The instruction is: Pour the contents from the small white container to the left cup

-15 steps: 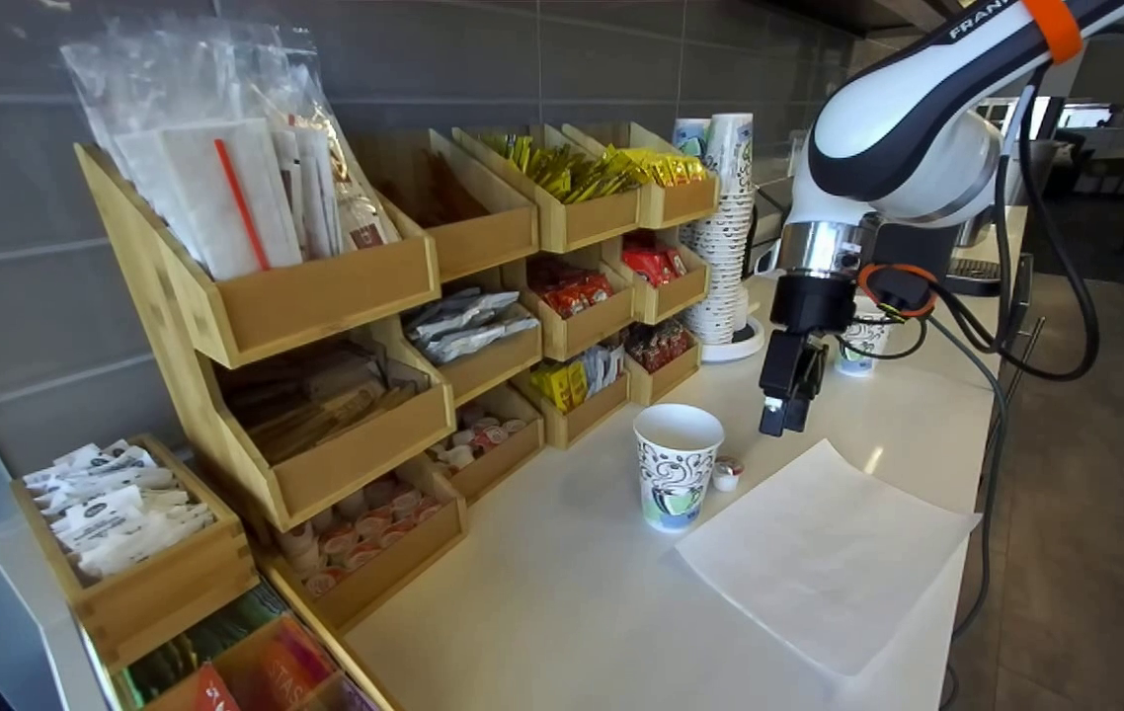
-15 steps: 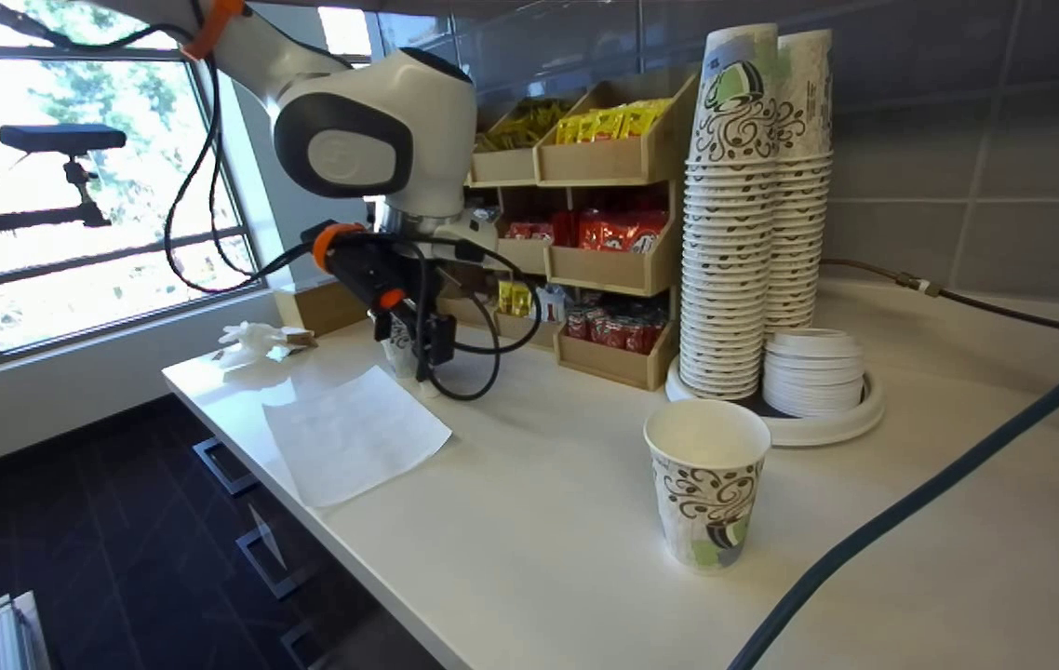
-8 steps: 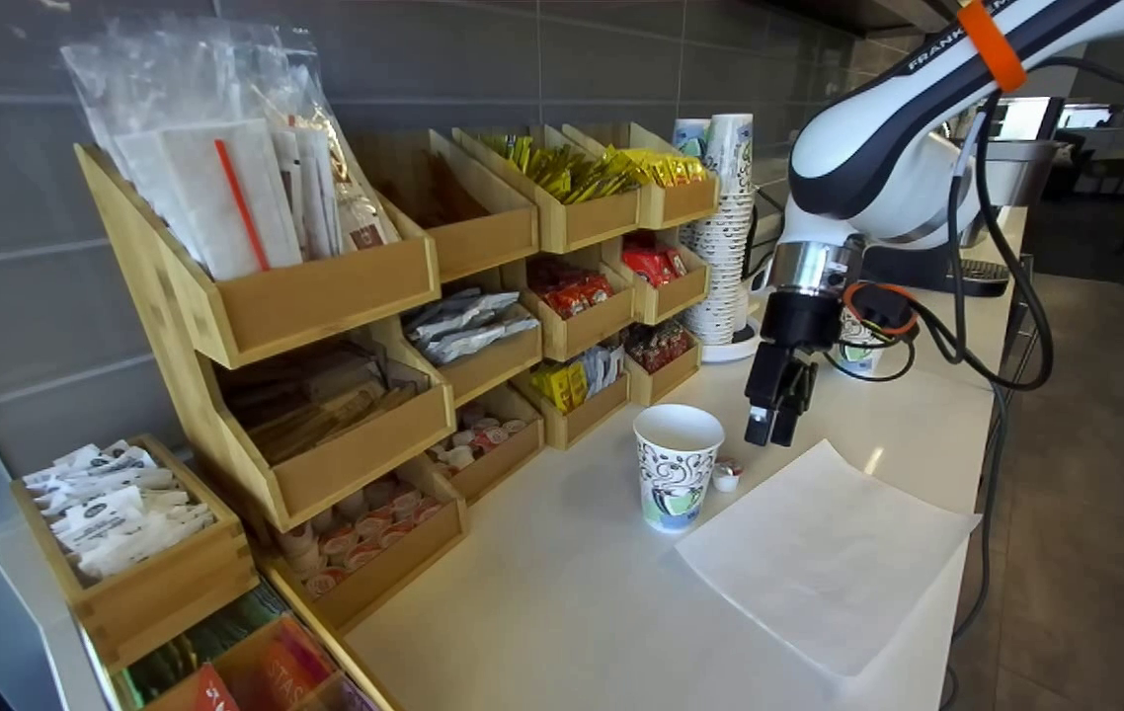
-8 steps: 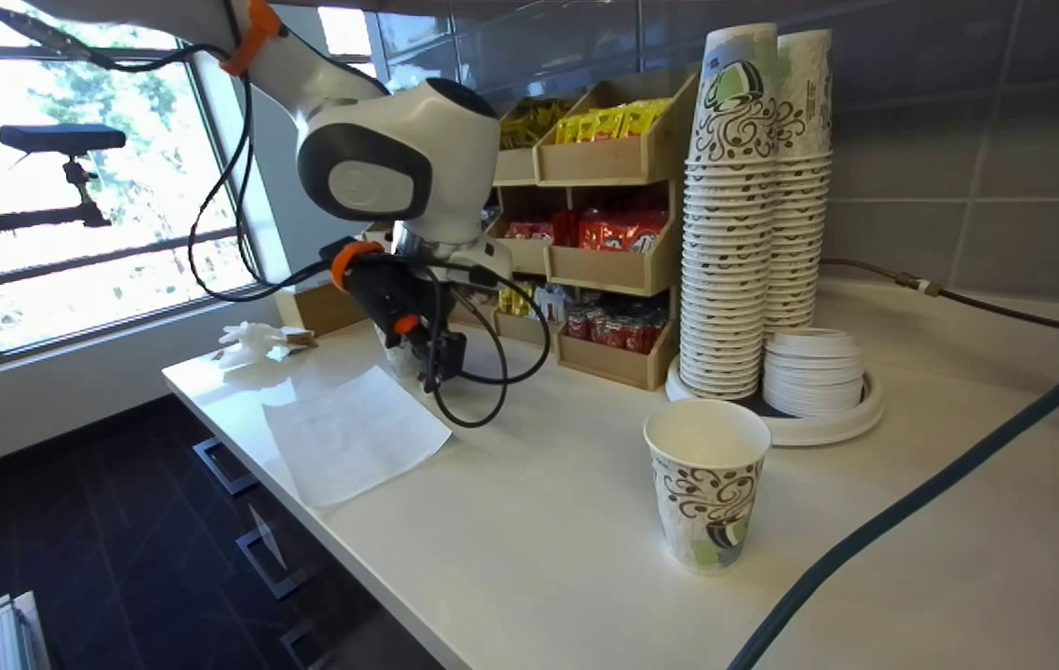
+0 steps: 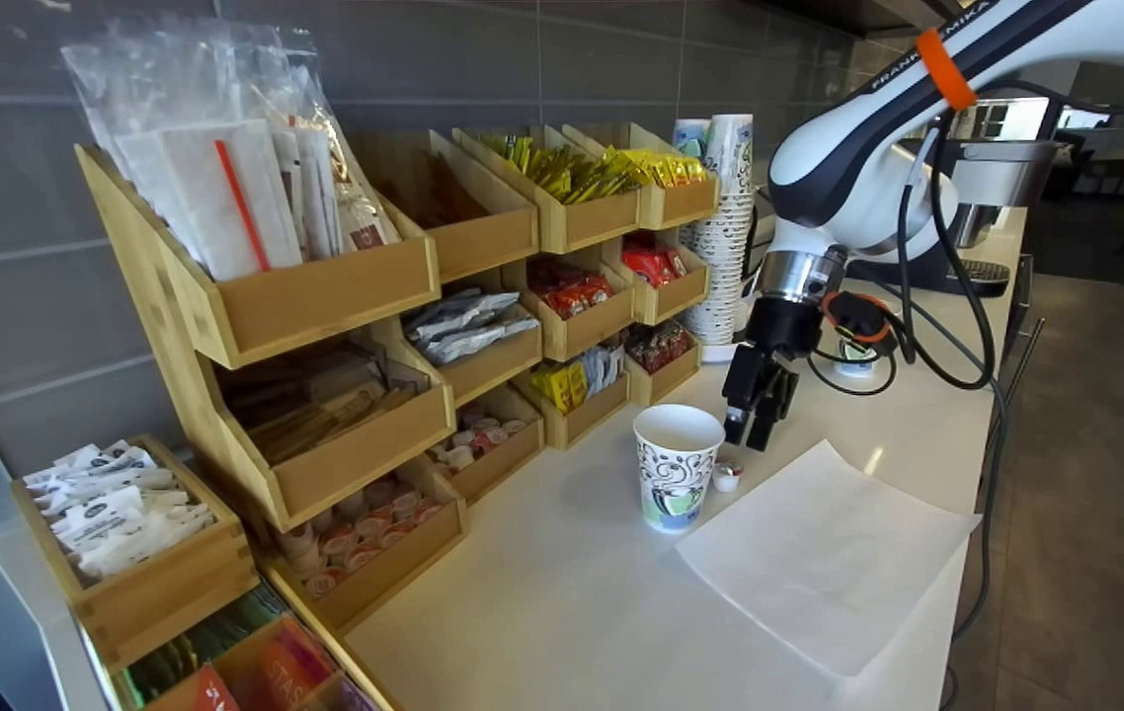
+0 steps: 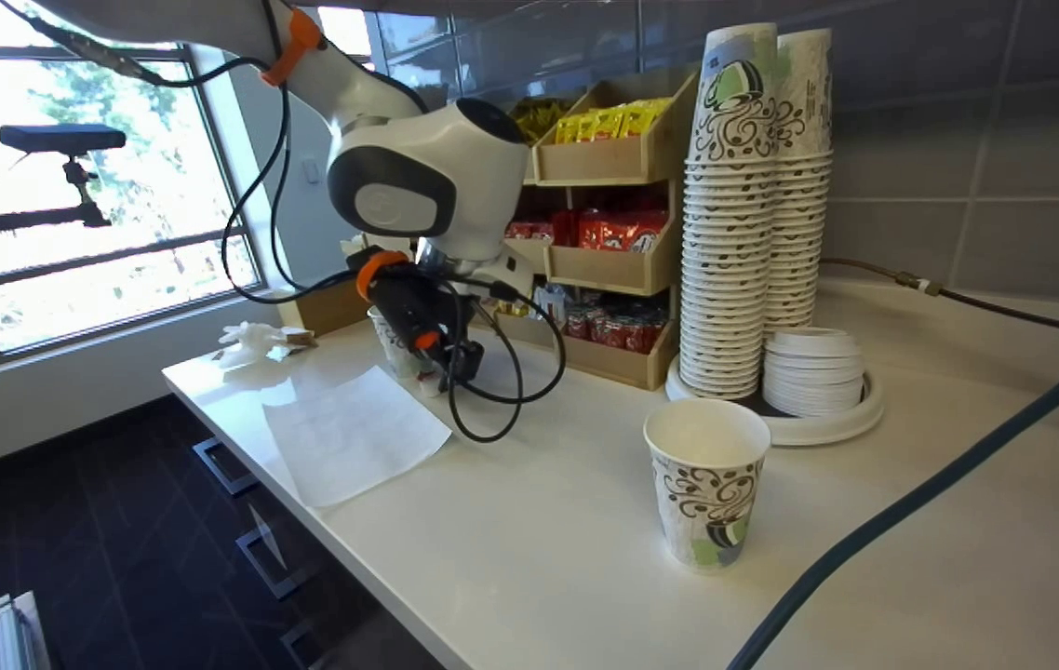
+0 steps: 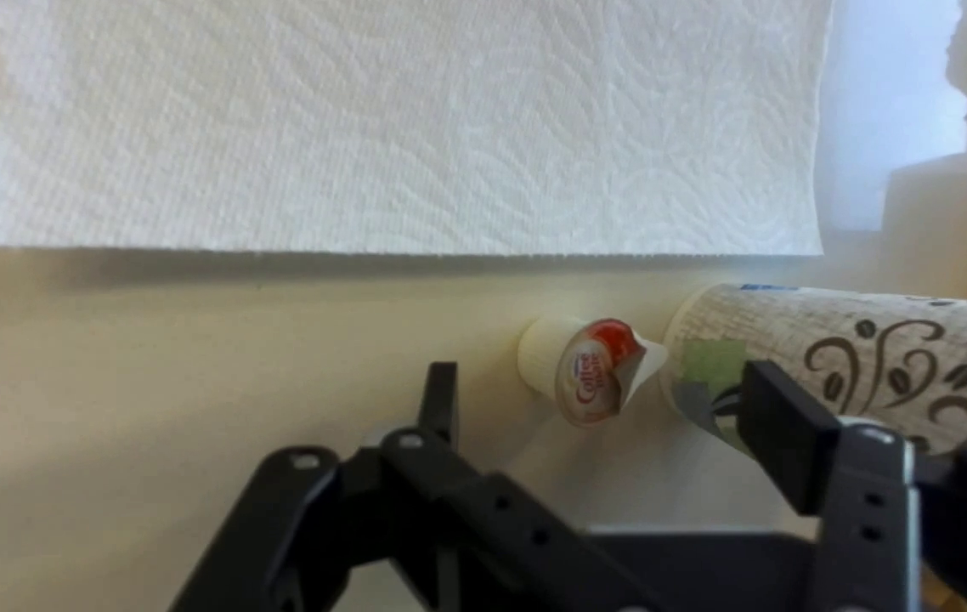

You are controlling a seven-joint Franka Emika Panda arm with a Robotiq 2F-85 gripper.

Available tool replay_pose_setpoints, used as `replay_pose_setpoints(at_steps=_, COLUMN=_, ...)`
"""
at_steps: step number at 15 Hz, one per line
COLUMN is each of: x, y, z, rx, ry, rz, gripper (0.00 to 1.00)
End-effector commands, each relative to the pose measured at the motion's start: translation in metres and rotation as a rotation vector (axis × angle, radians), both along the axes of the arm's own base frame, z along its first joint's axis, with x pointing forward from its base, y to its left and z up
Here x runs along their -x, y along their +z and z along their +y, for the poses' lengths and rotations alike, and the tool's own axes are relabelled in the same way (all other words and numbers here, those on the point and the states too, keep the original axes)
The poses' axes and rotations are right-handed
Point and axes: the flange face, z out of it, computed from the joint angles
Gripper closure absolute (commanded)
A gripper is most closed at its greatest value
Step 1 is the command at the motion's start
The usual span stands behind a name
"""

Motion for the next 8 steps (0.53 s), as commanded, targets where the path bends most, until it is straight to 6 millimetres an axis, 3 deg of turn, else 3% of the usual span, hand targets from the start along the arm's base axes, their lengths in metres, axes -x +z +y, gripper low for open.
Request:
replay_pose_setpoints(at_steps=1, x=-0.01, y=-0.006, z=-0.008, rx=-0.03, ry=-0.014, rz=-0.019, gripper=0.47)
replay_pose_setpoints(at_steps=3, x=-0.012, y=-0.009, z=-0.011, rx=-0.033, ry=-0.017, rz=-0.017, gripper=0.43)
replay_pose_setpoints(at_steps=4, x=-0.012, y=-0.011, z=-0.012, rx=-0.038, ry=-0.018, rz=-0.015, gripper=0.34)
replay_pose_setpoints(at_steps=6, x=-0.014, y=-0.014, z=-0.011, rx=-0.054, ry=-0.018, rz=-0.014, gripper=0.27)
replay_pose_setpoints(at_steps=7, x=-0.015, y=-0.017, z=-0.01, rx=-0.063, ry=-0.016, rz=-0.012, gripper=0.19)
replay_pose_setpoints(at_steps=8, x=-0.016, y=-0.019, z=-0.009, rx=-0.07, ry=-0.015, rz=-0.009, gripper=0.18)
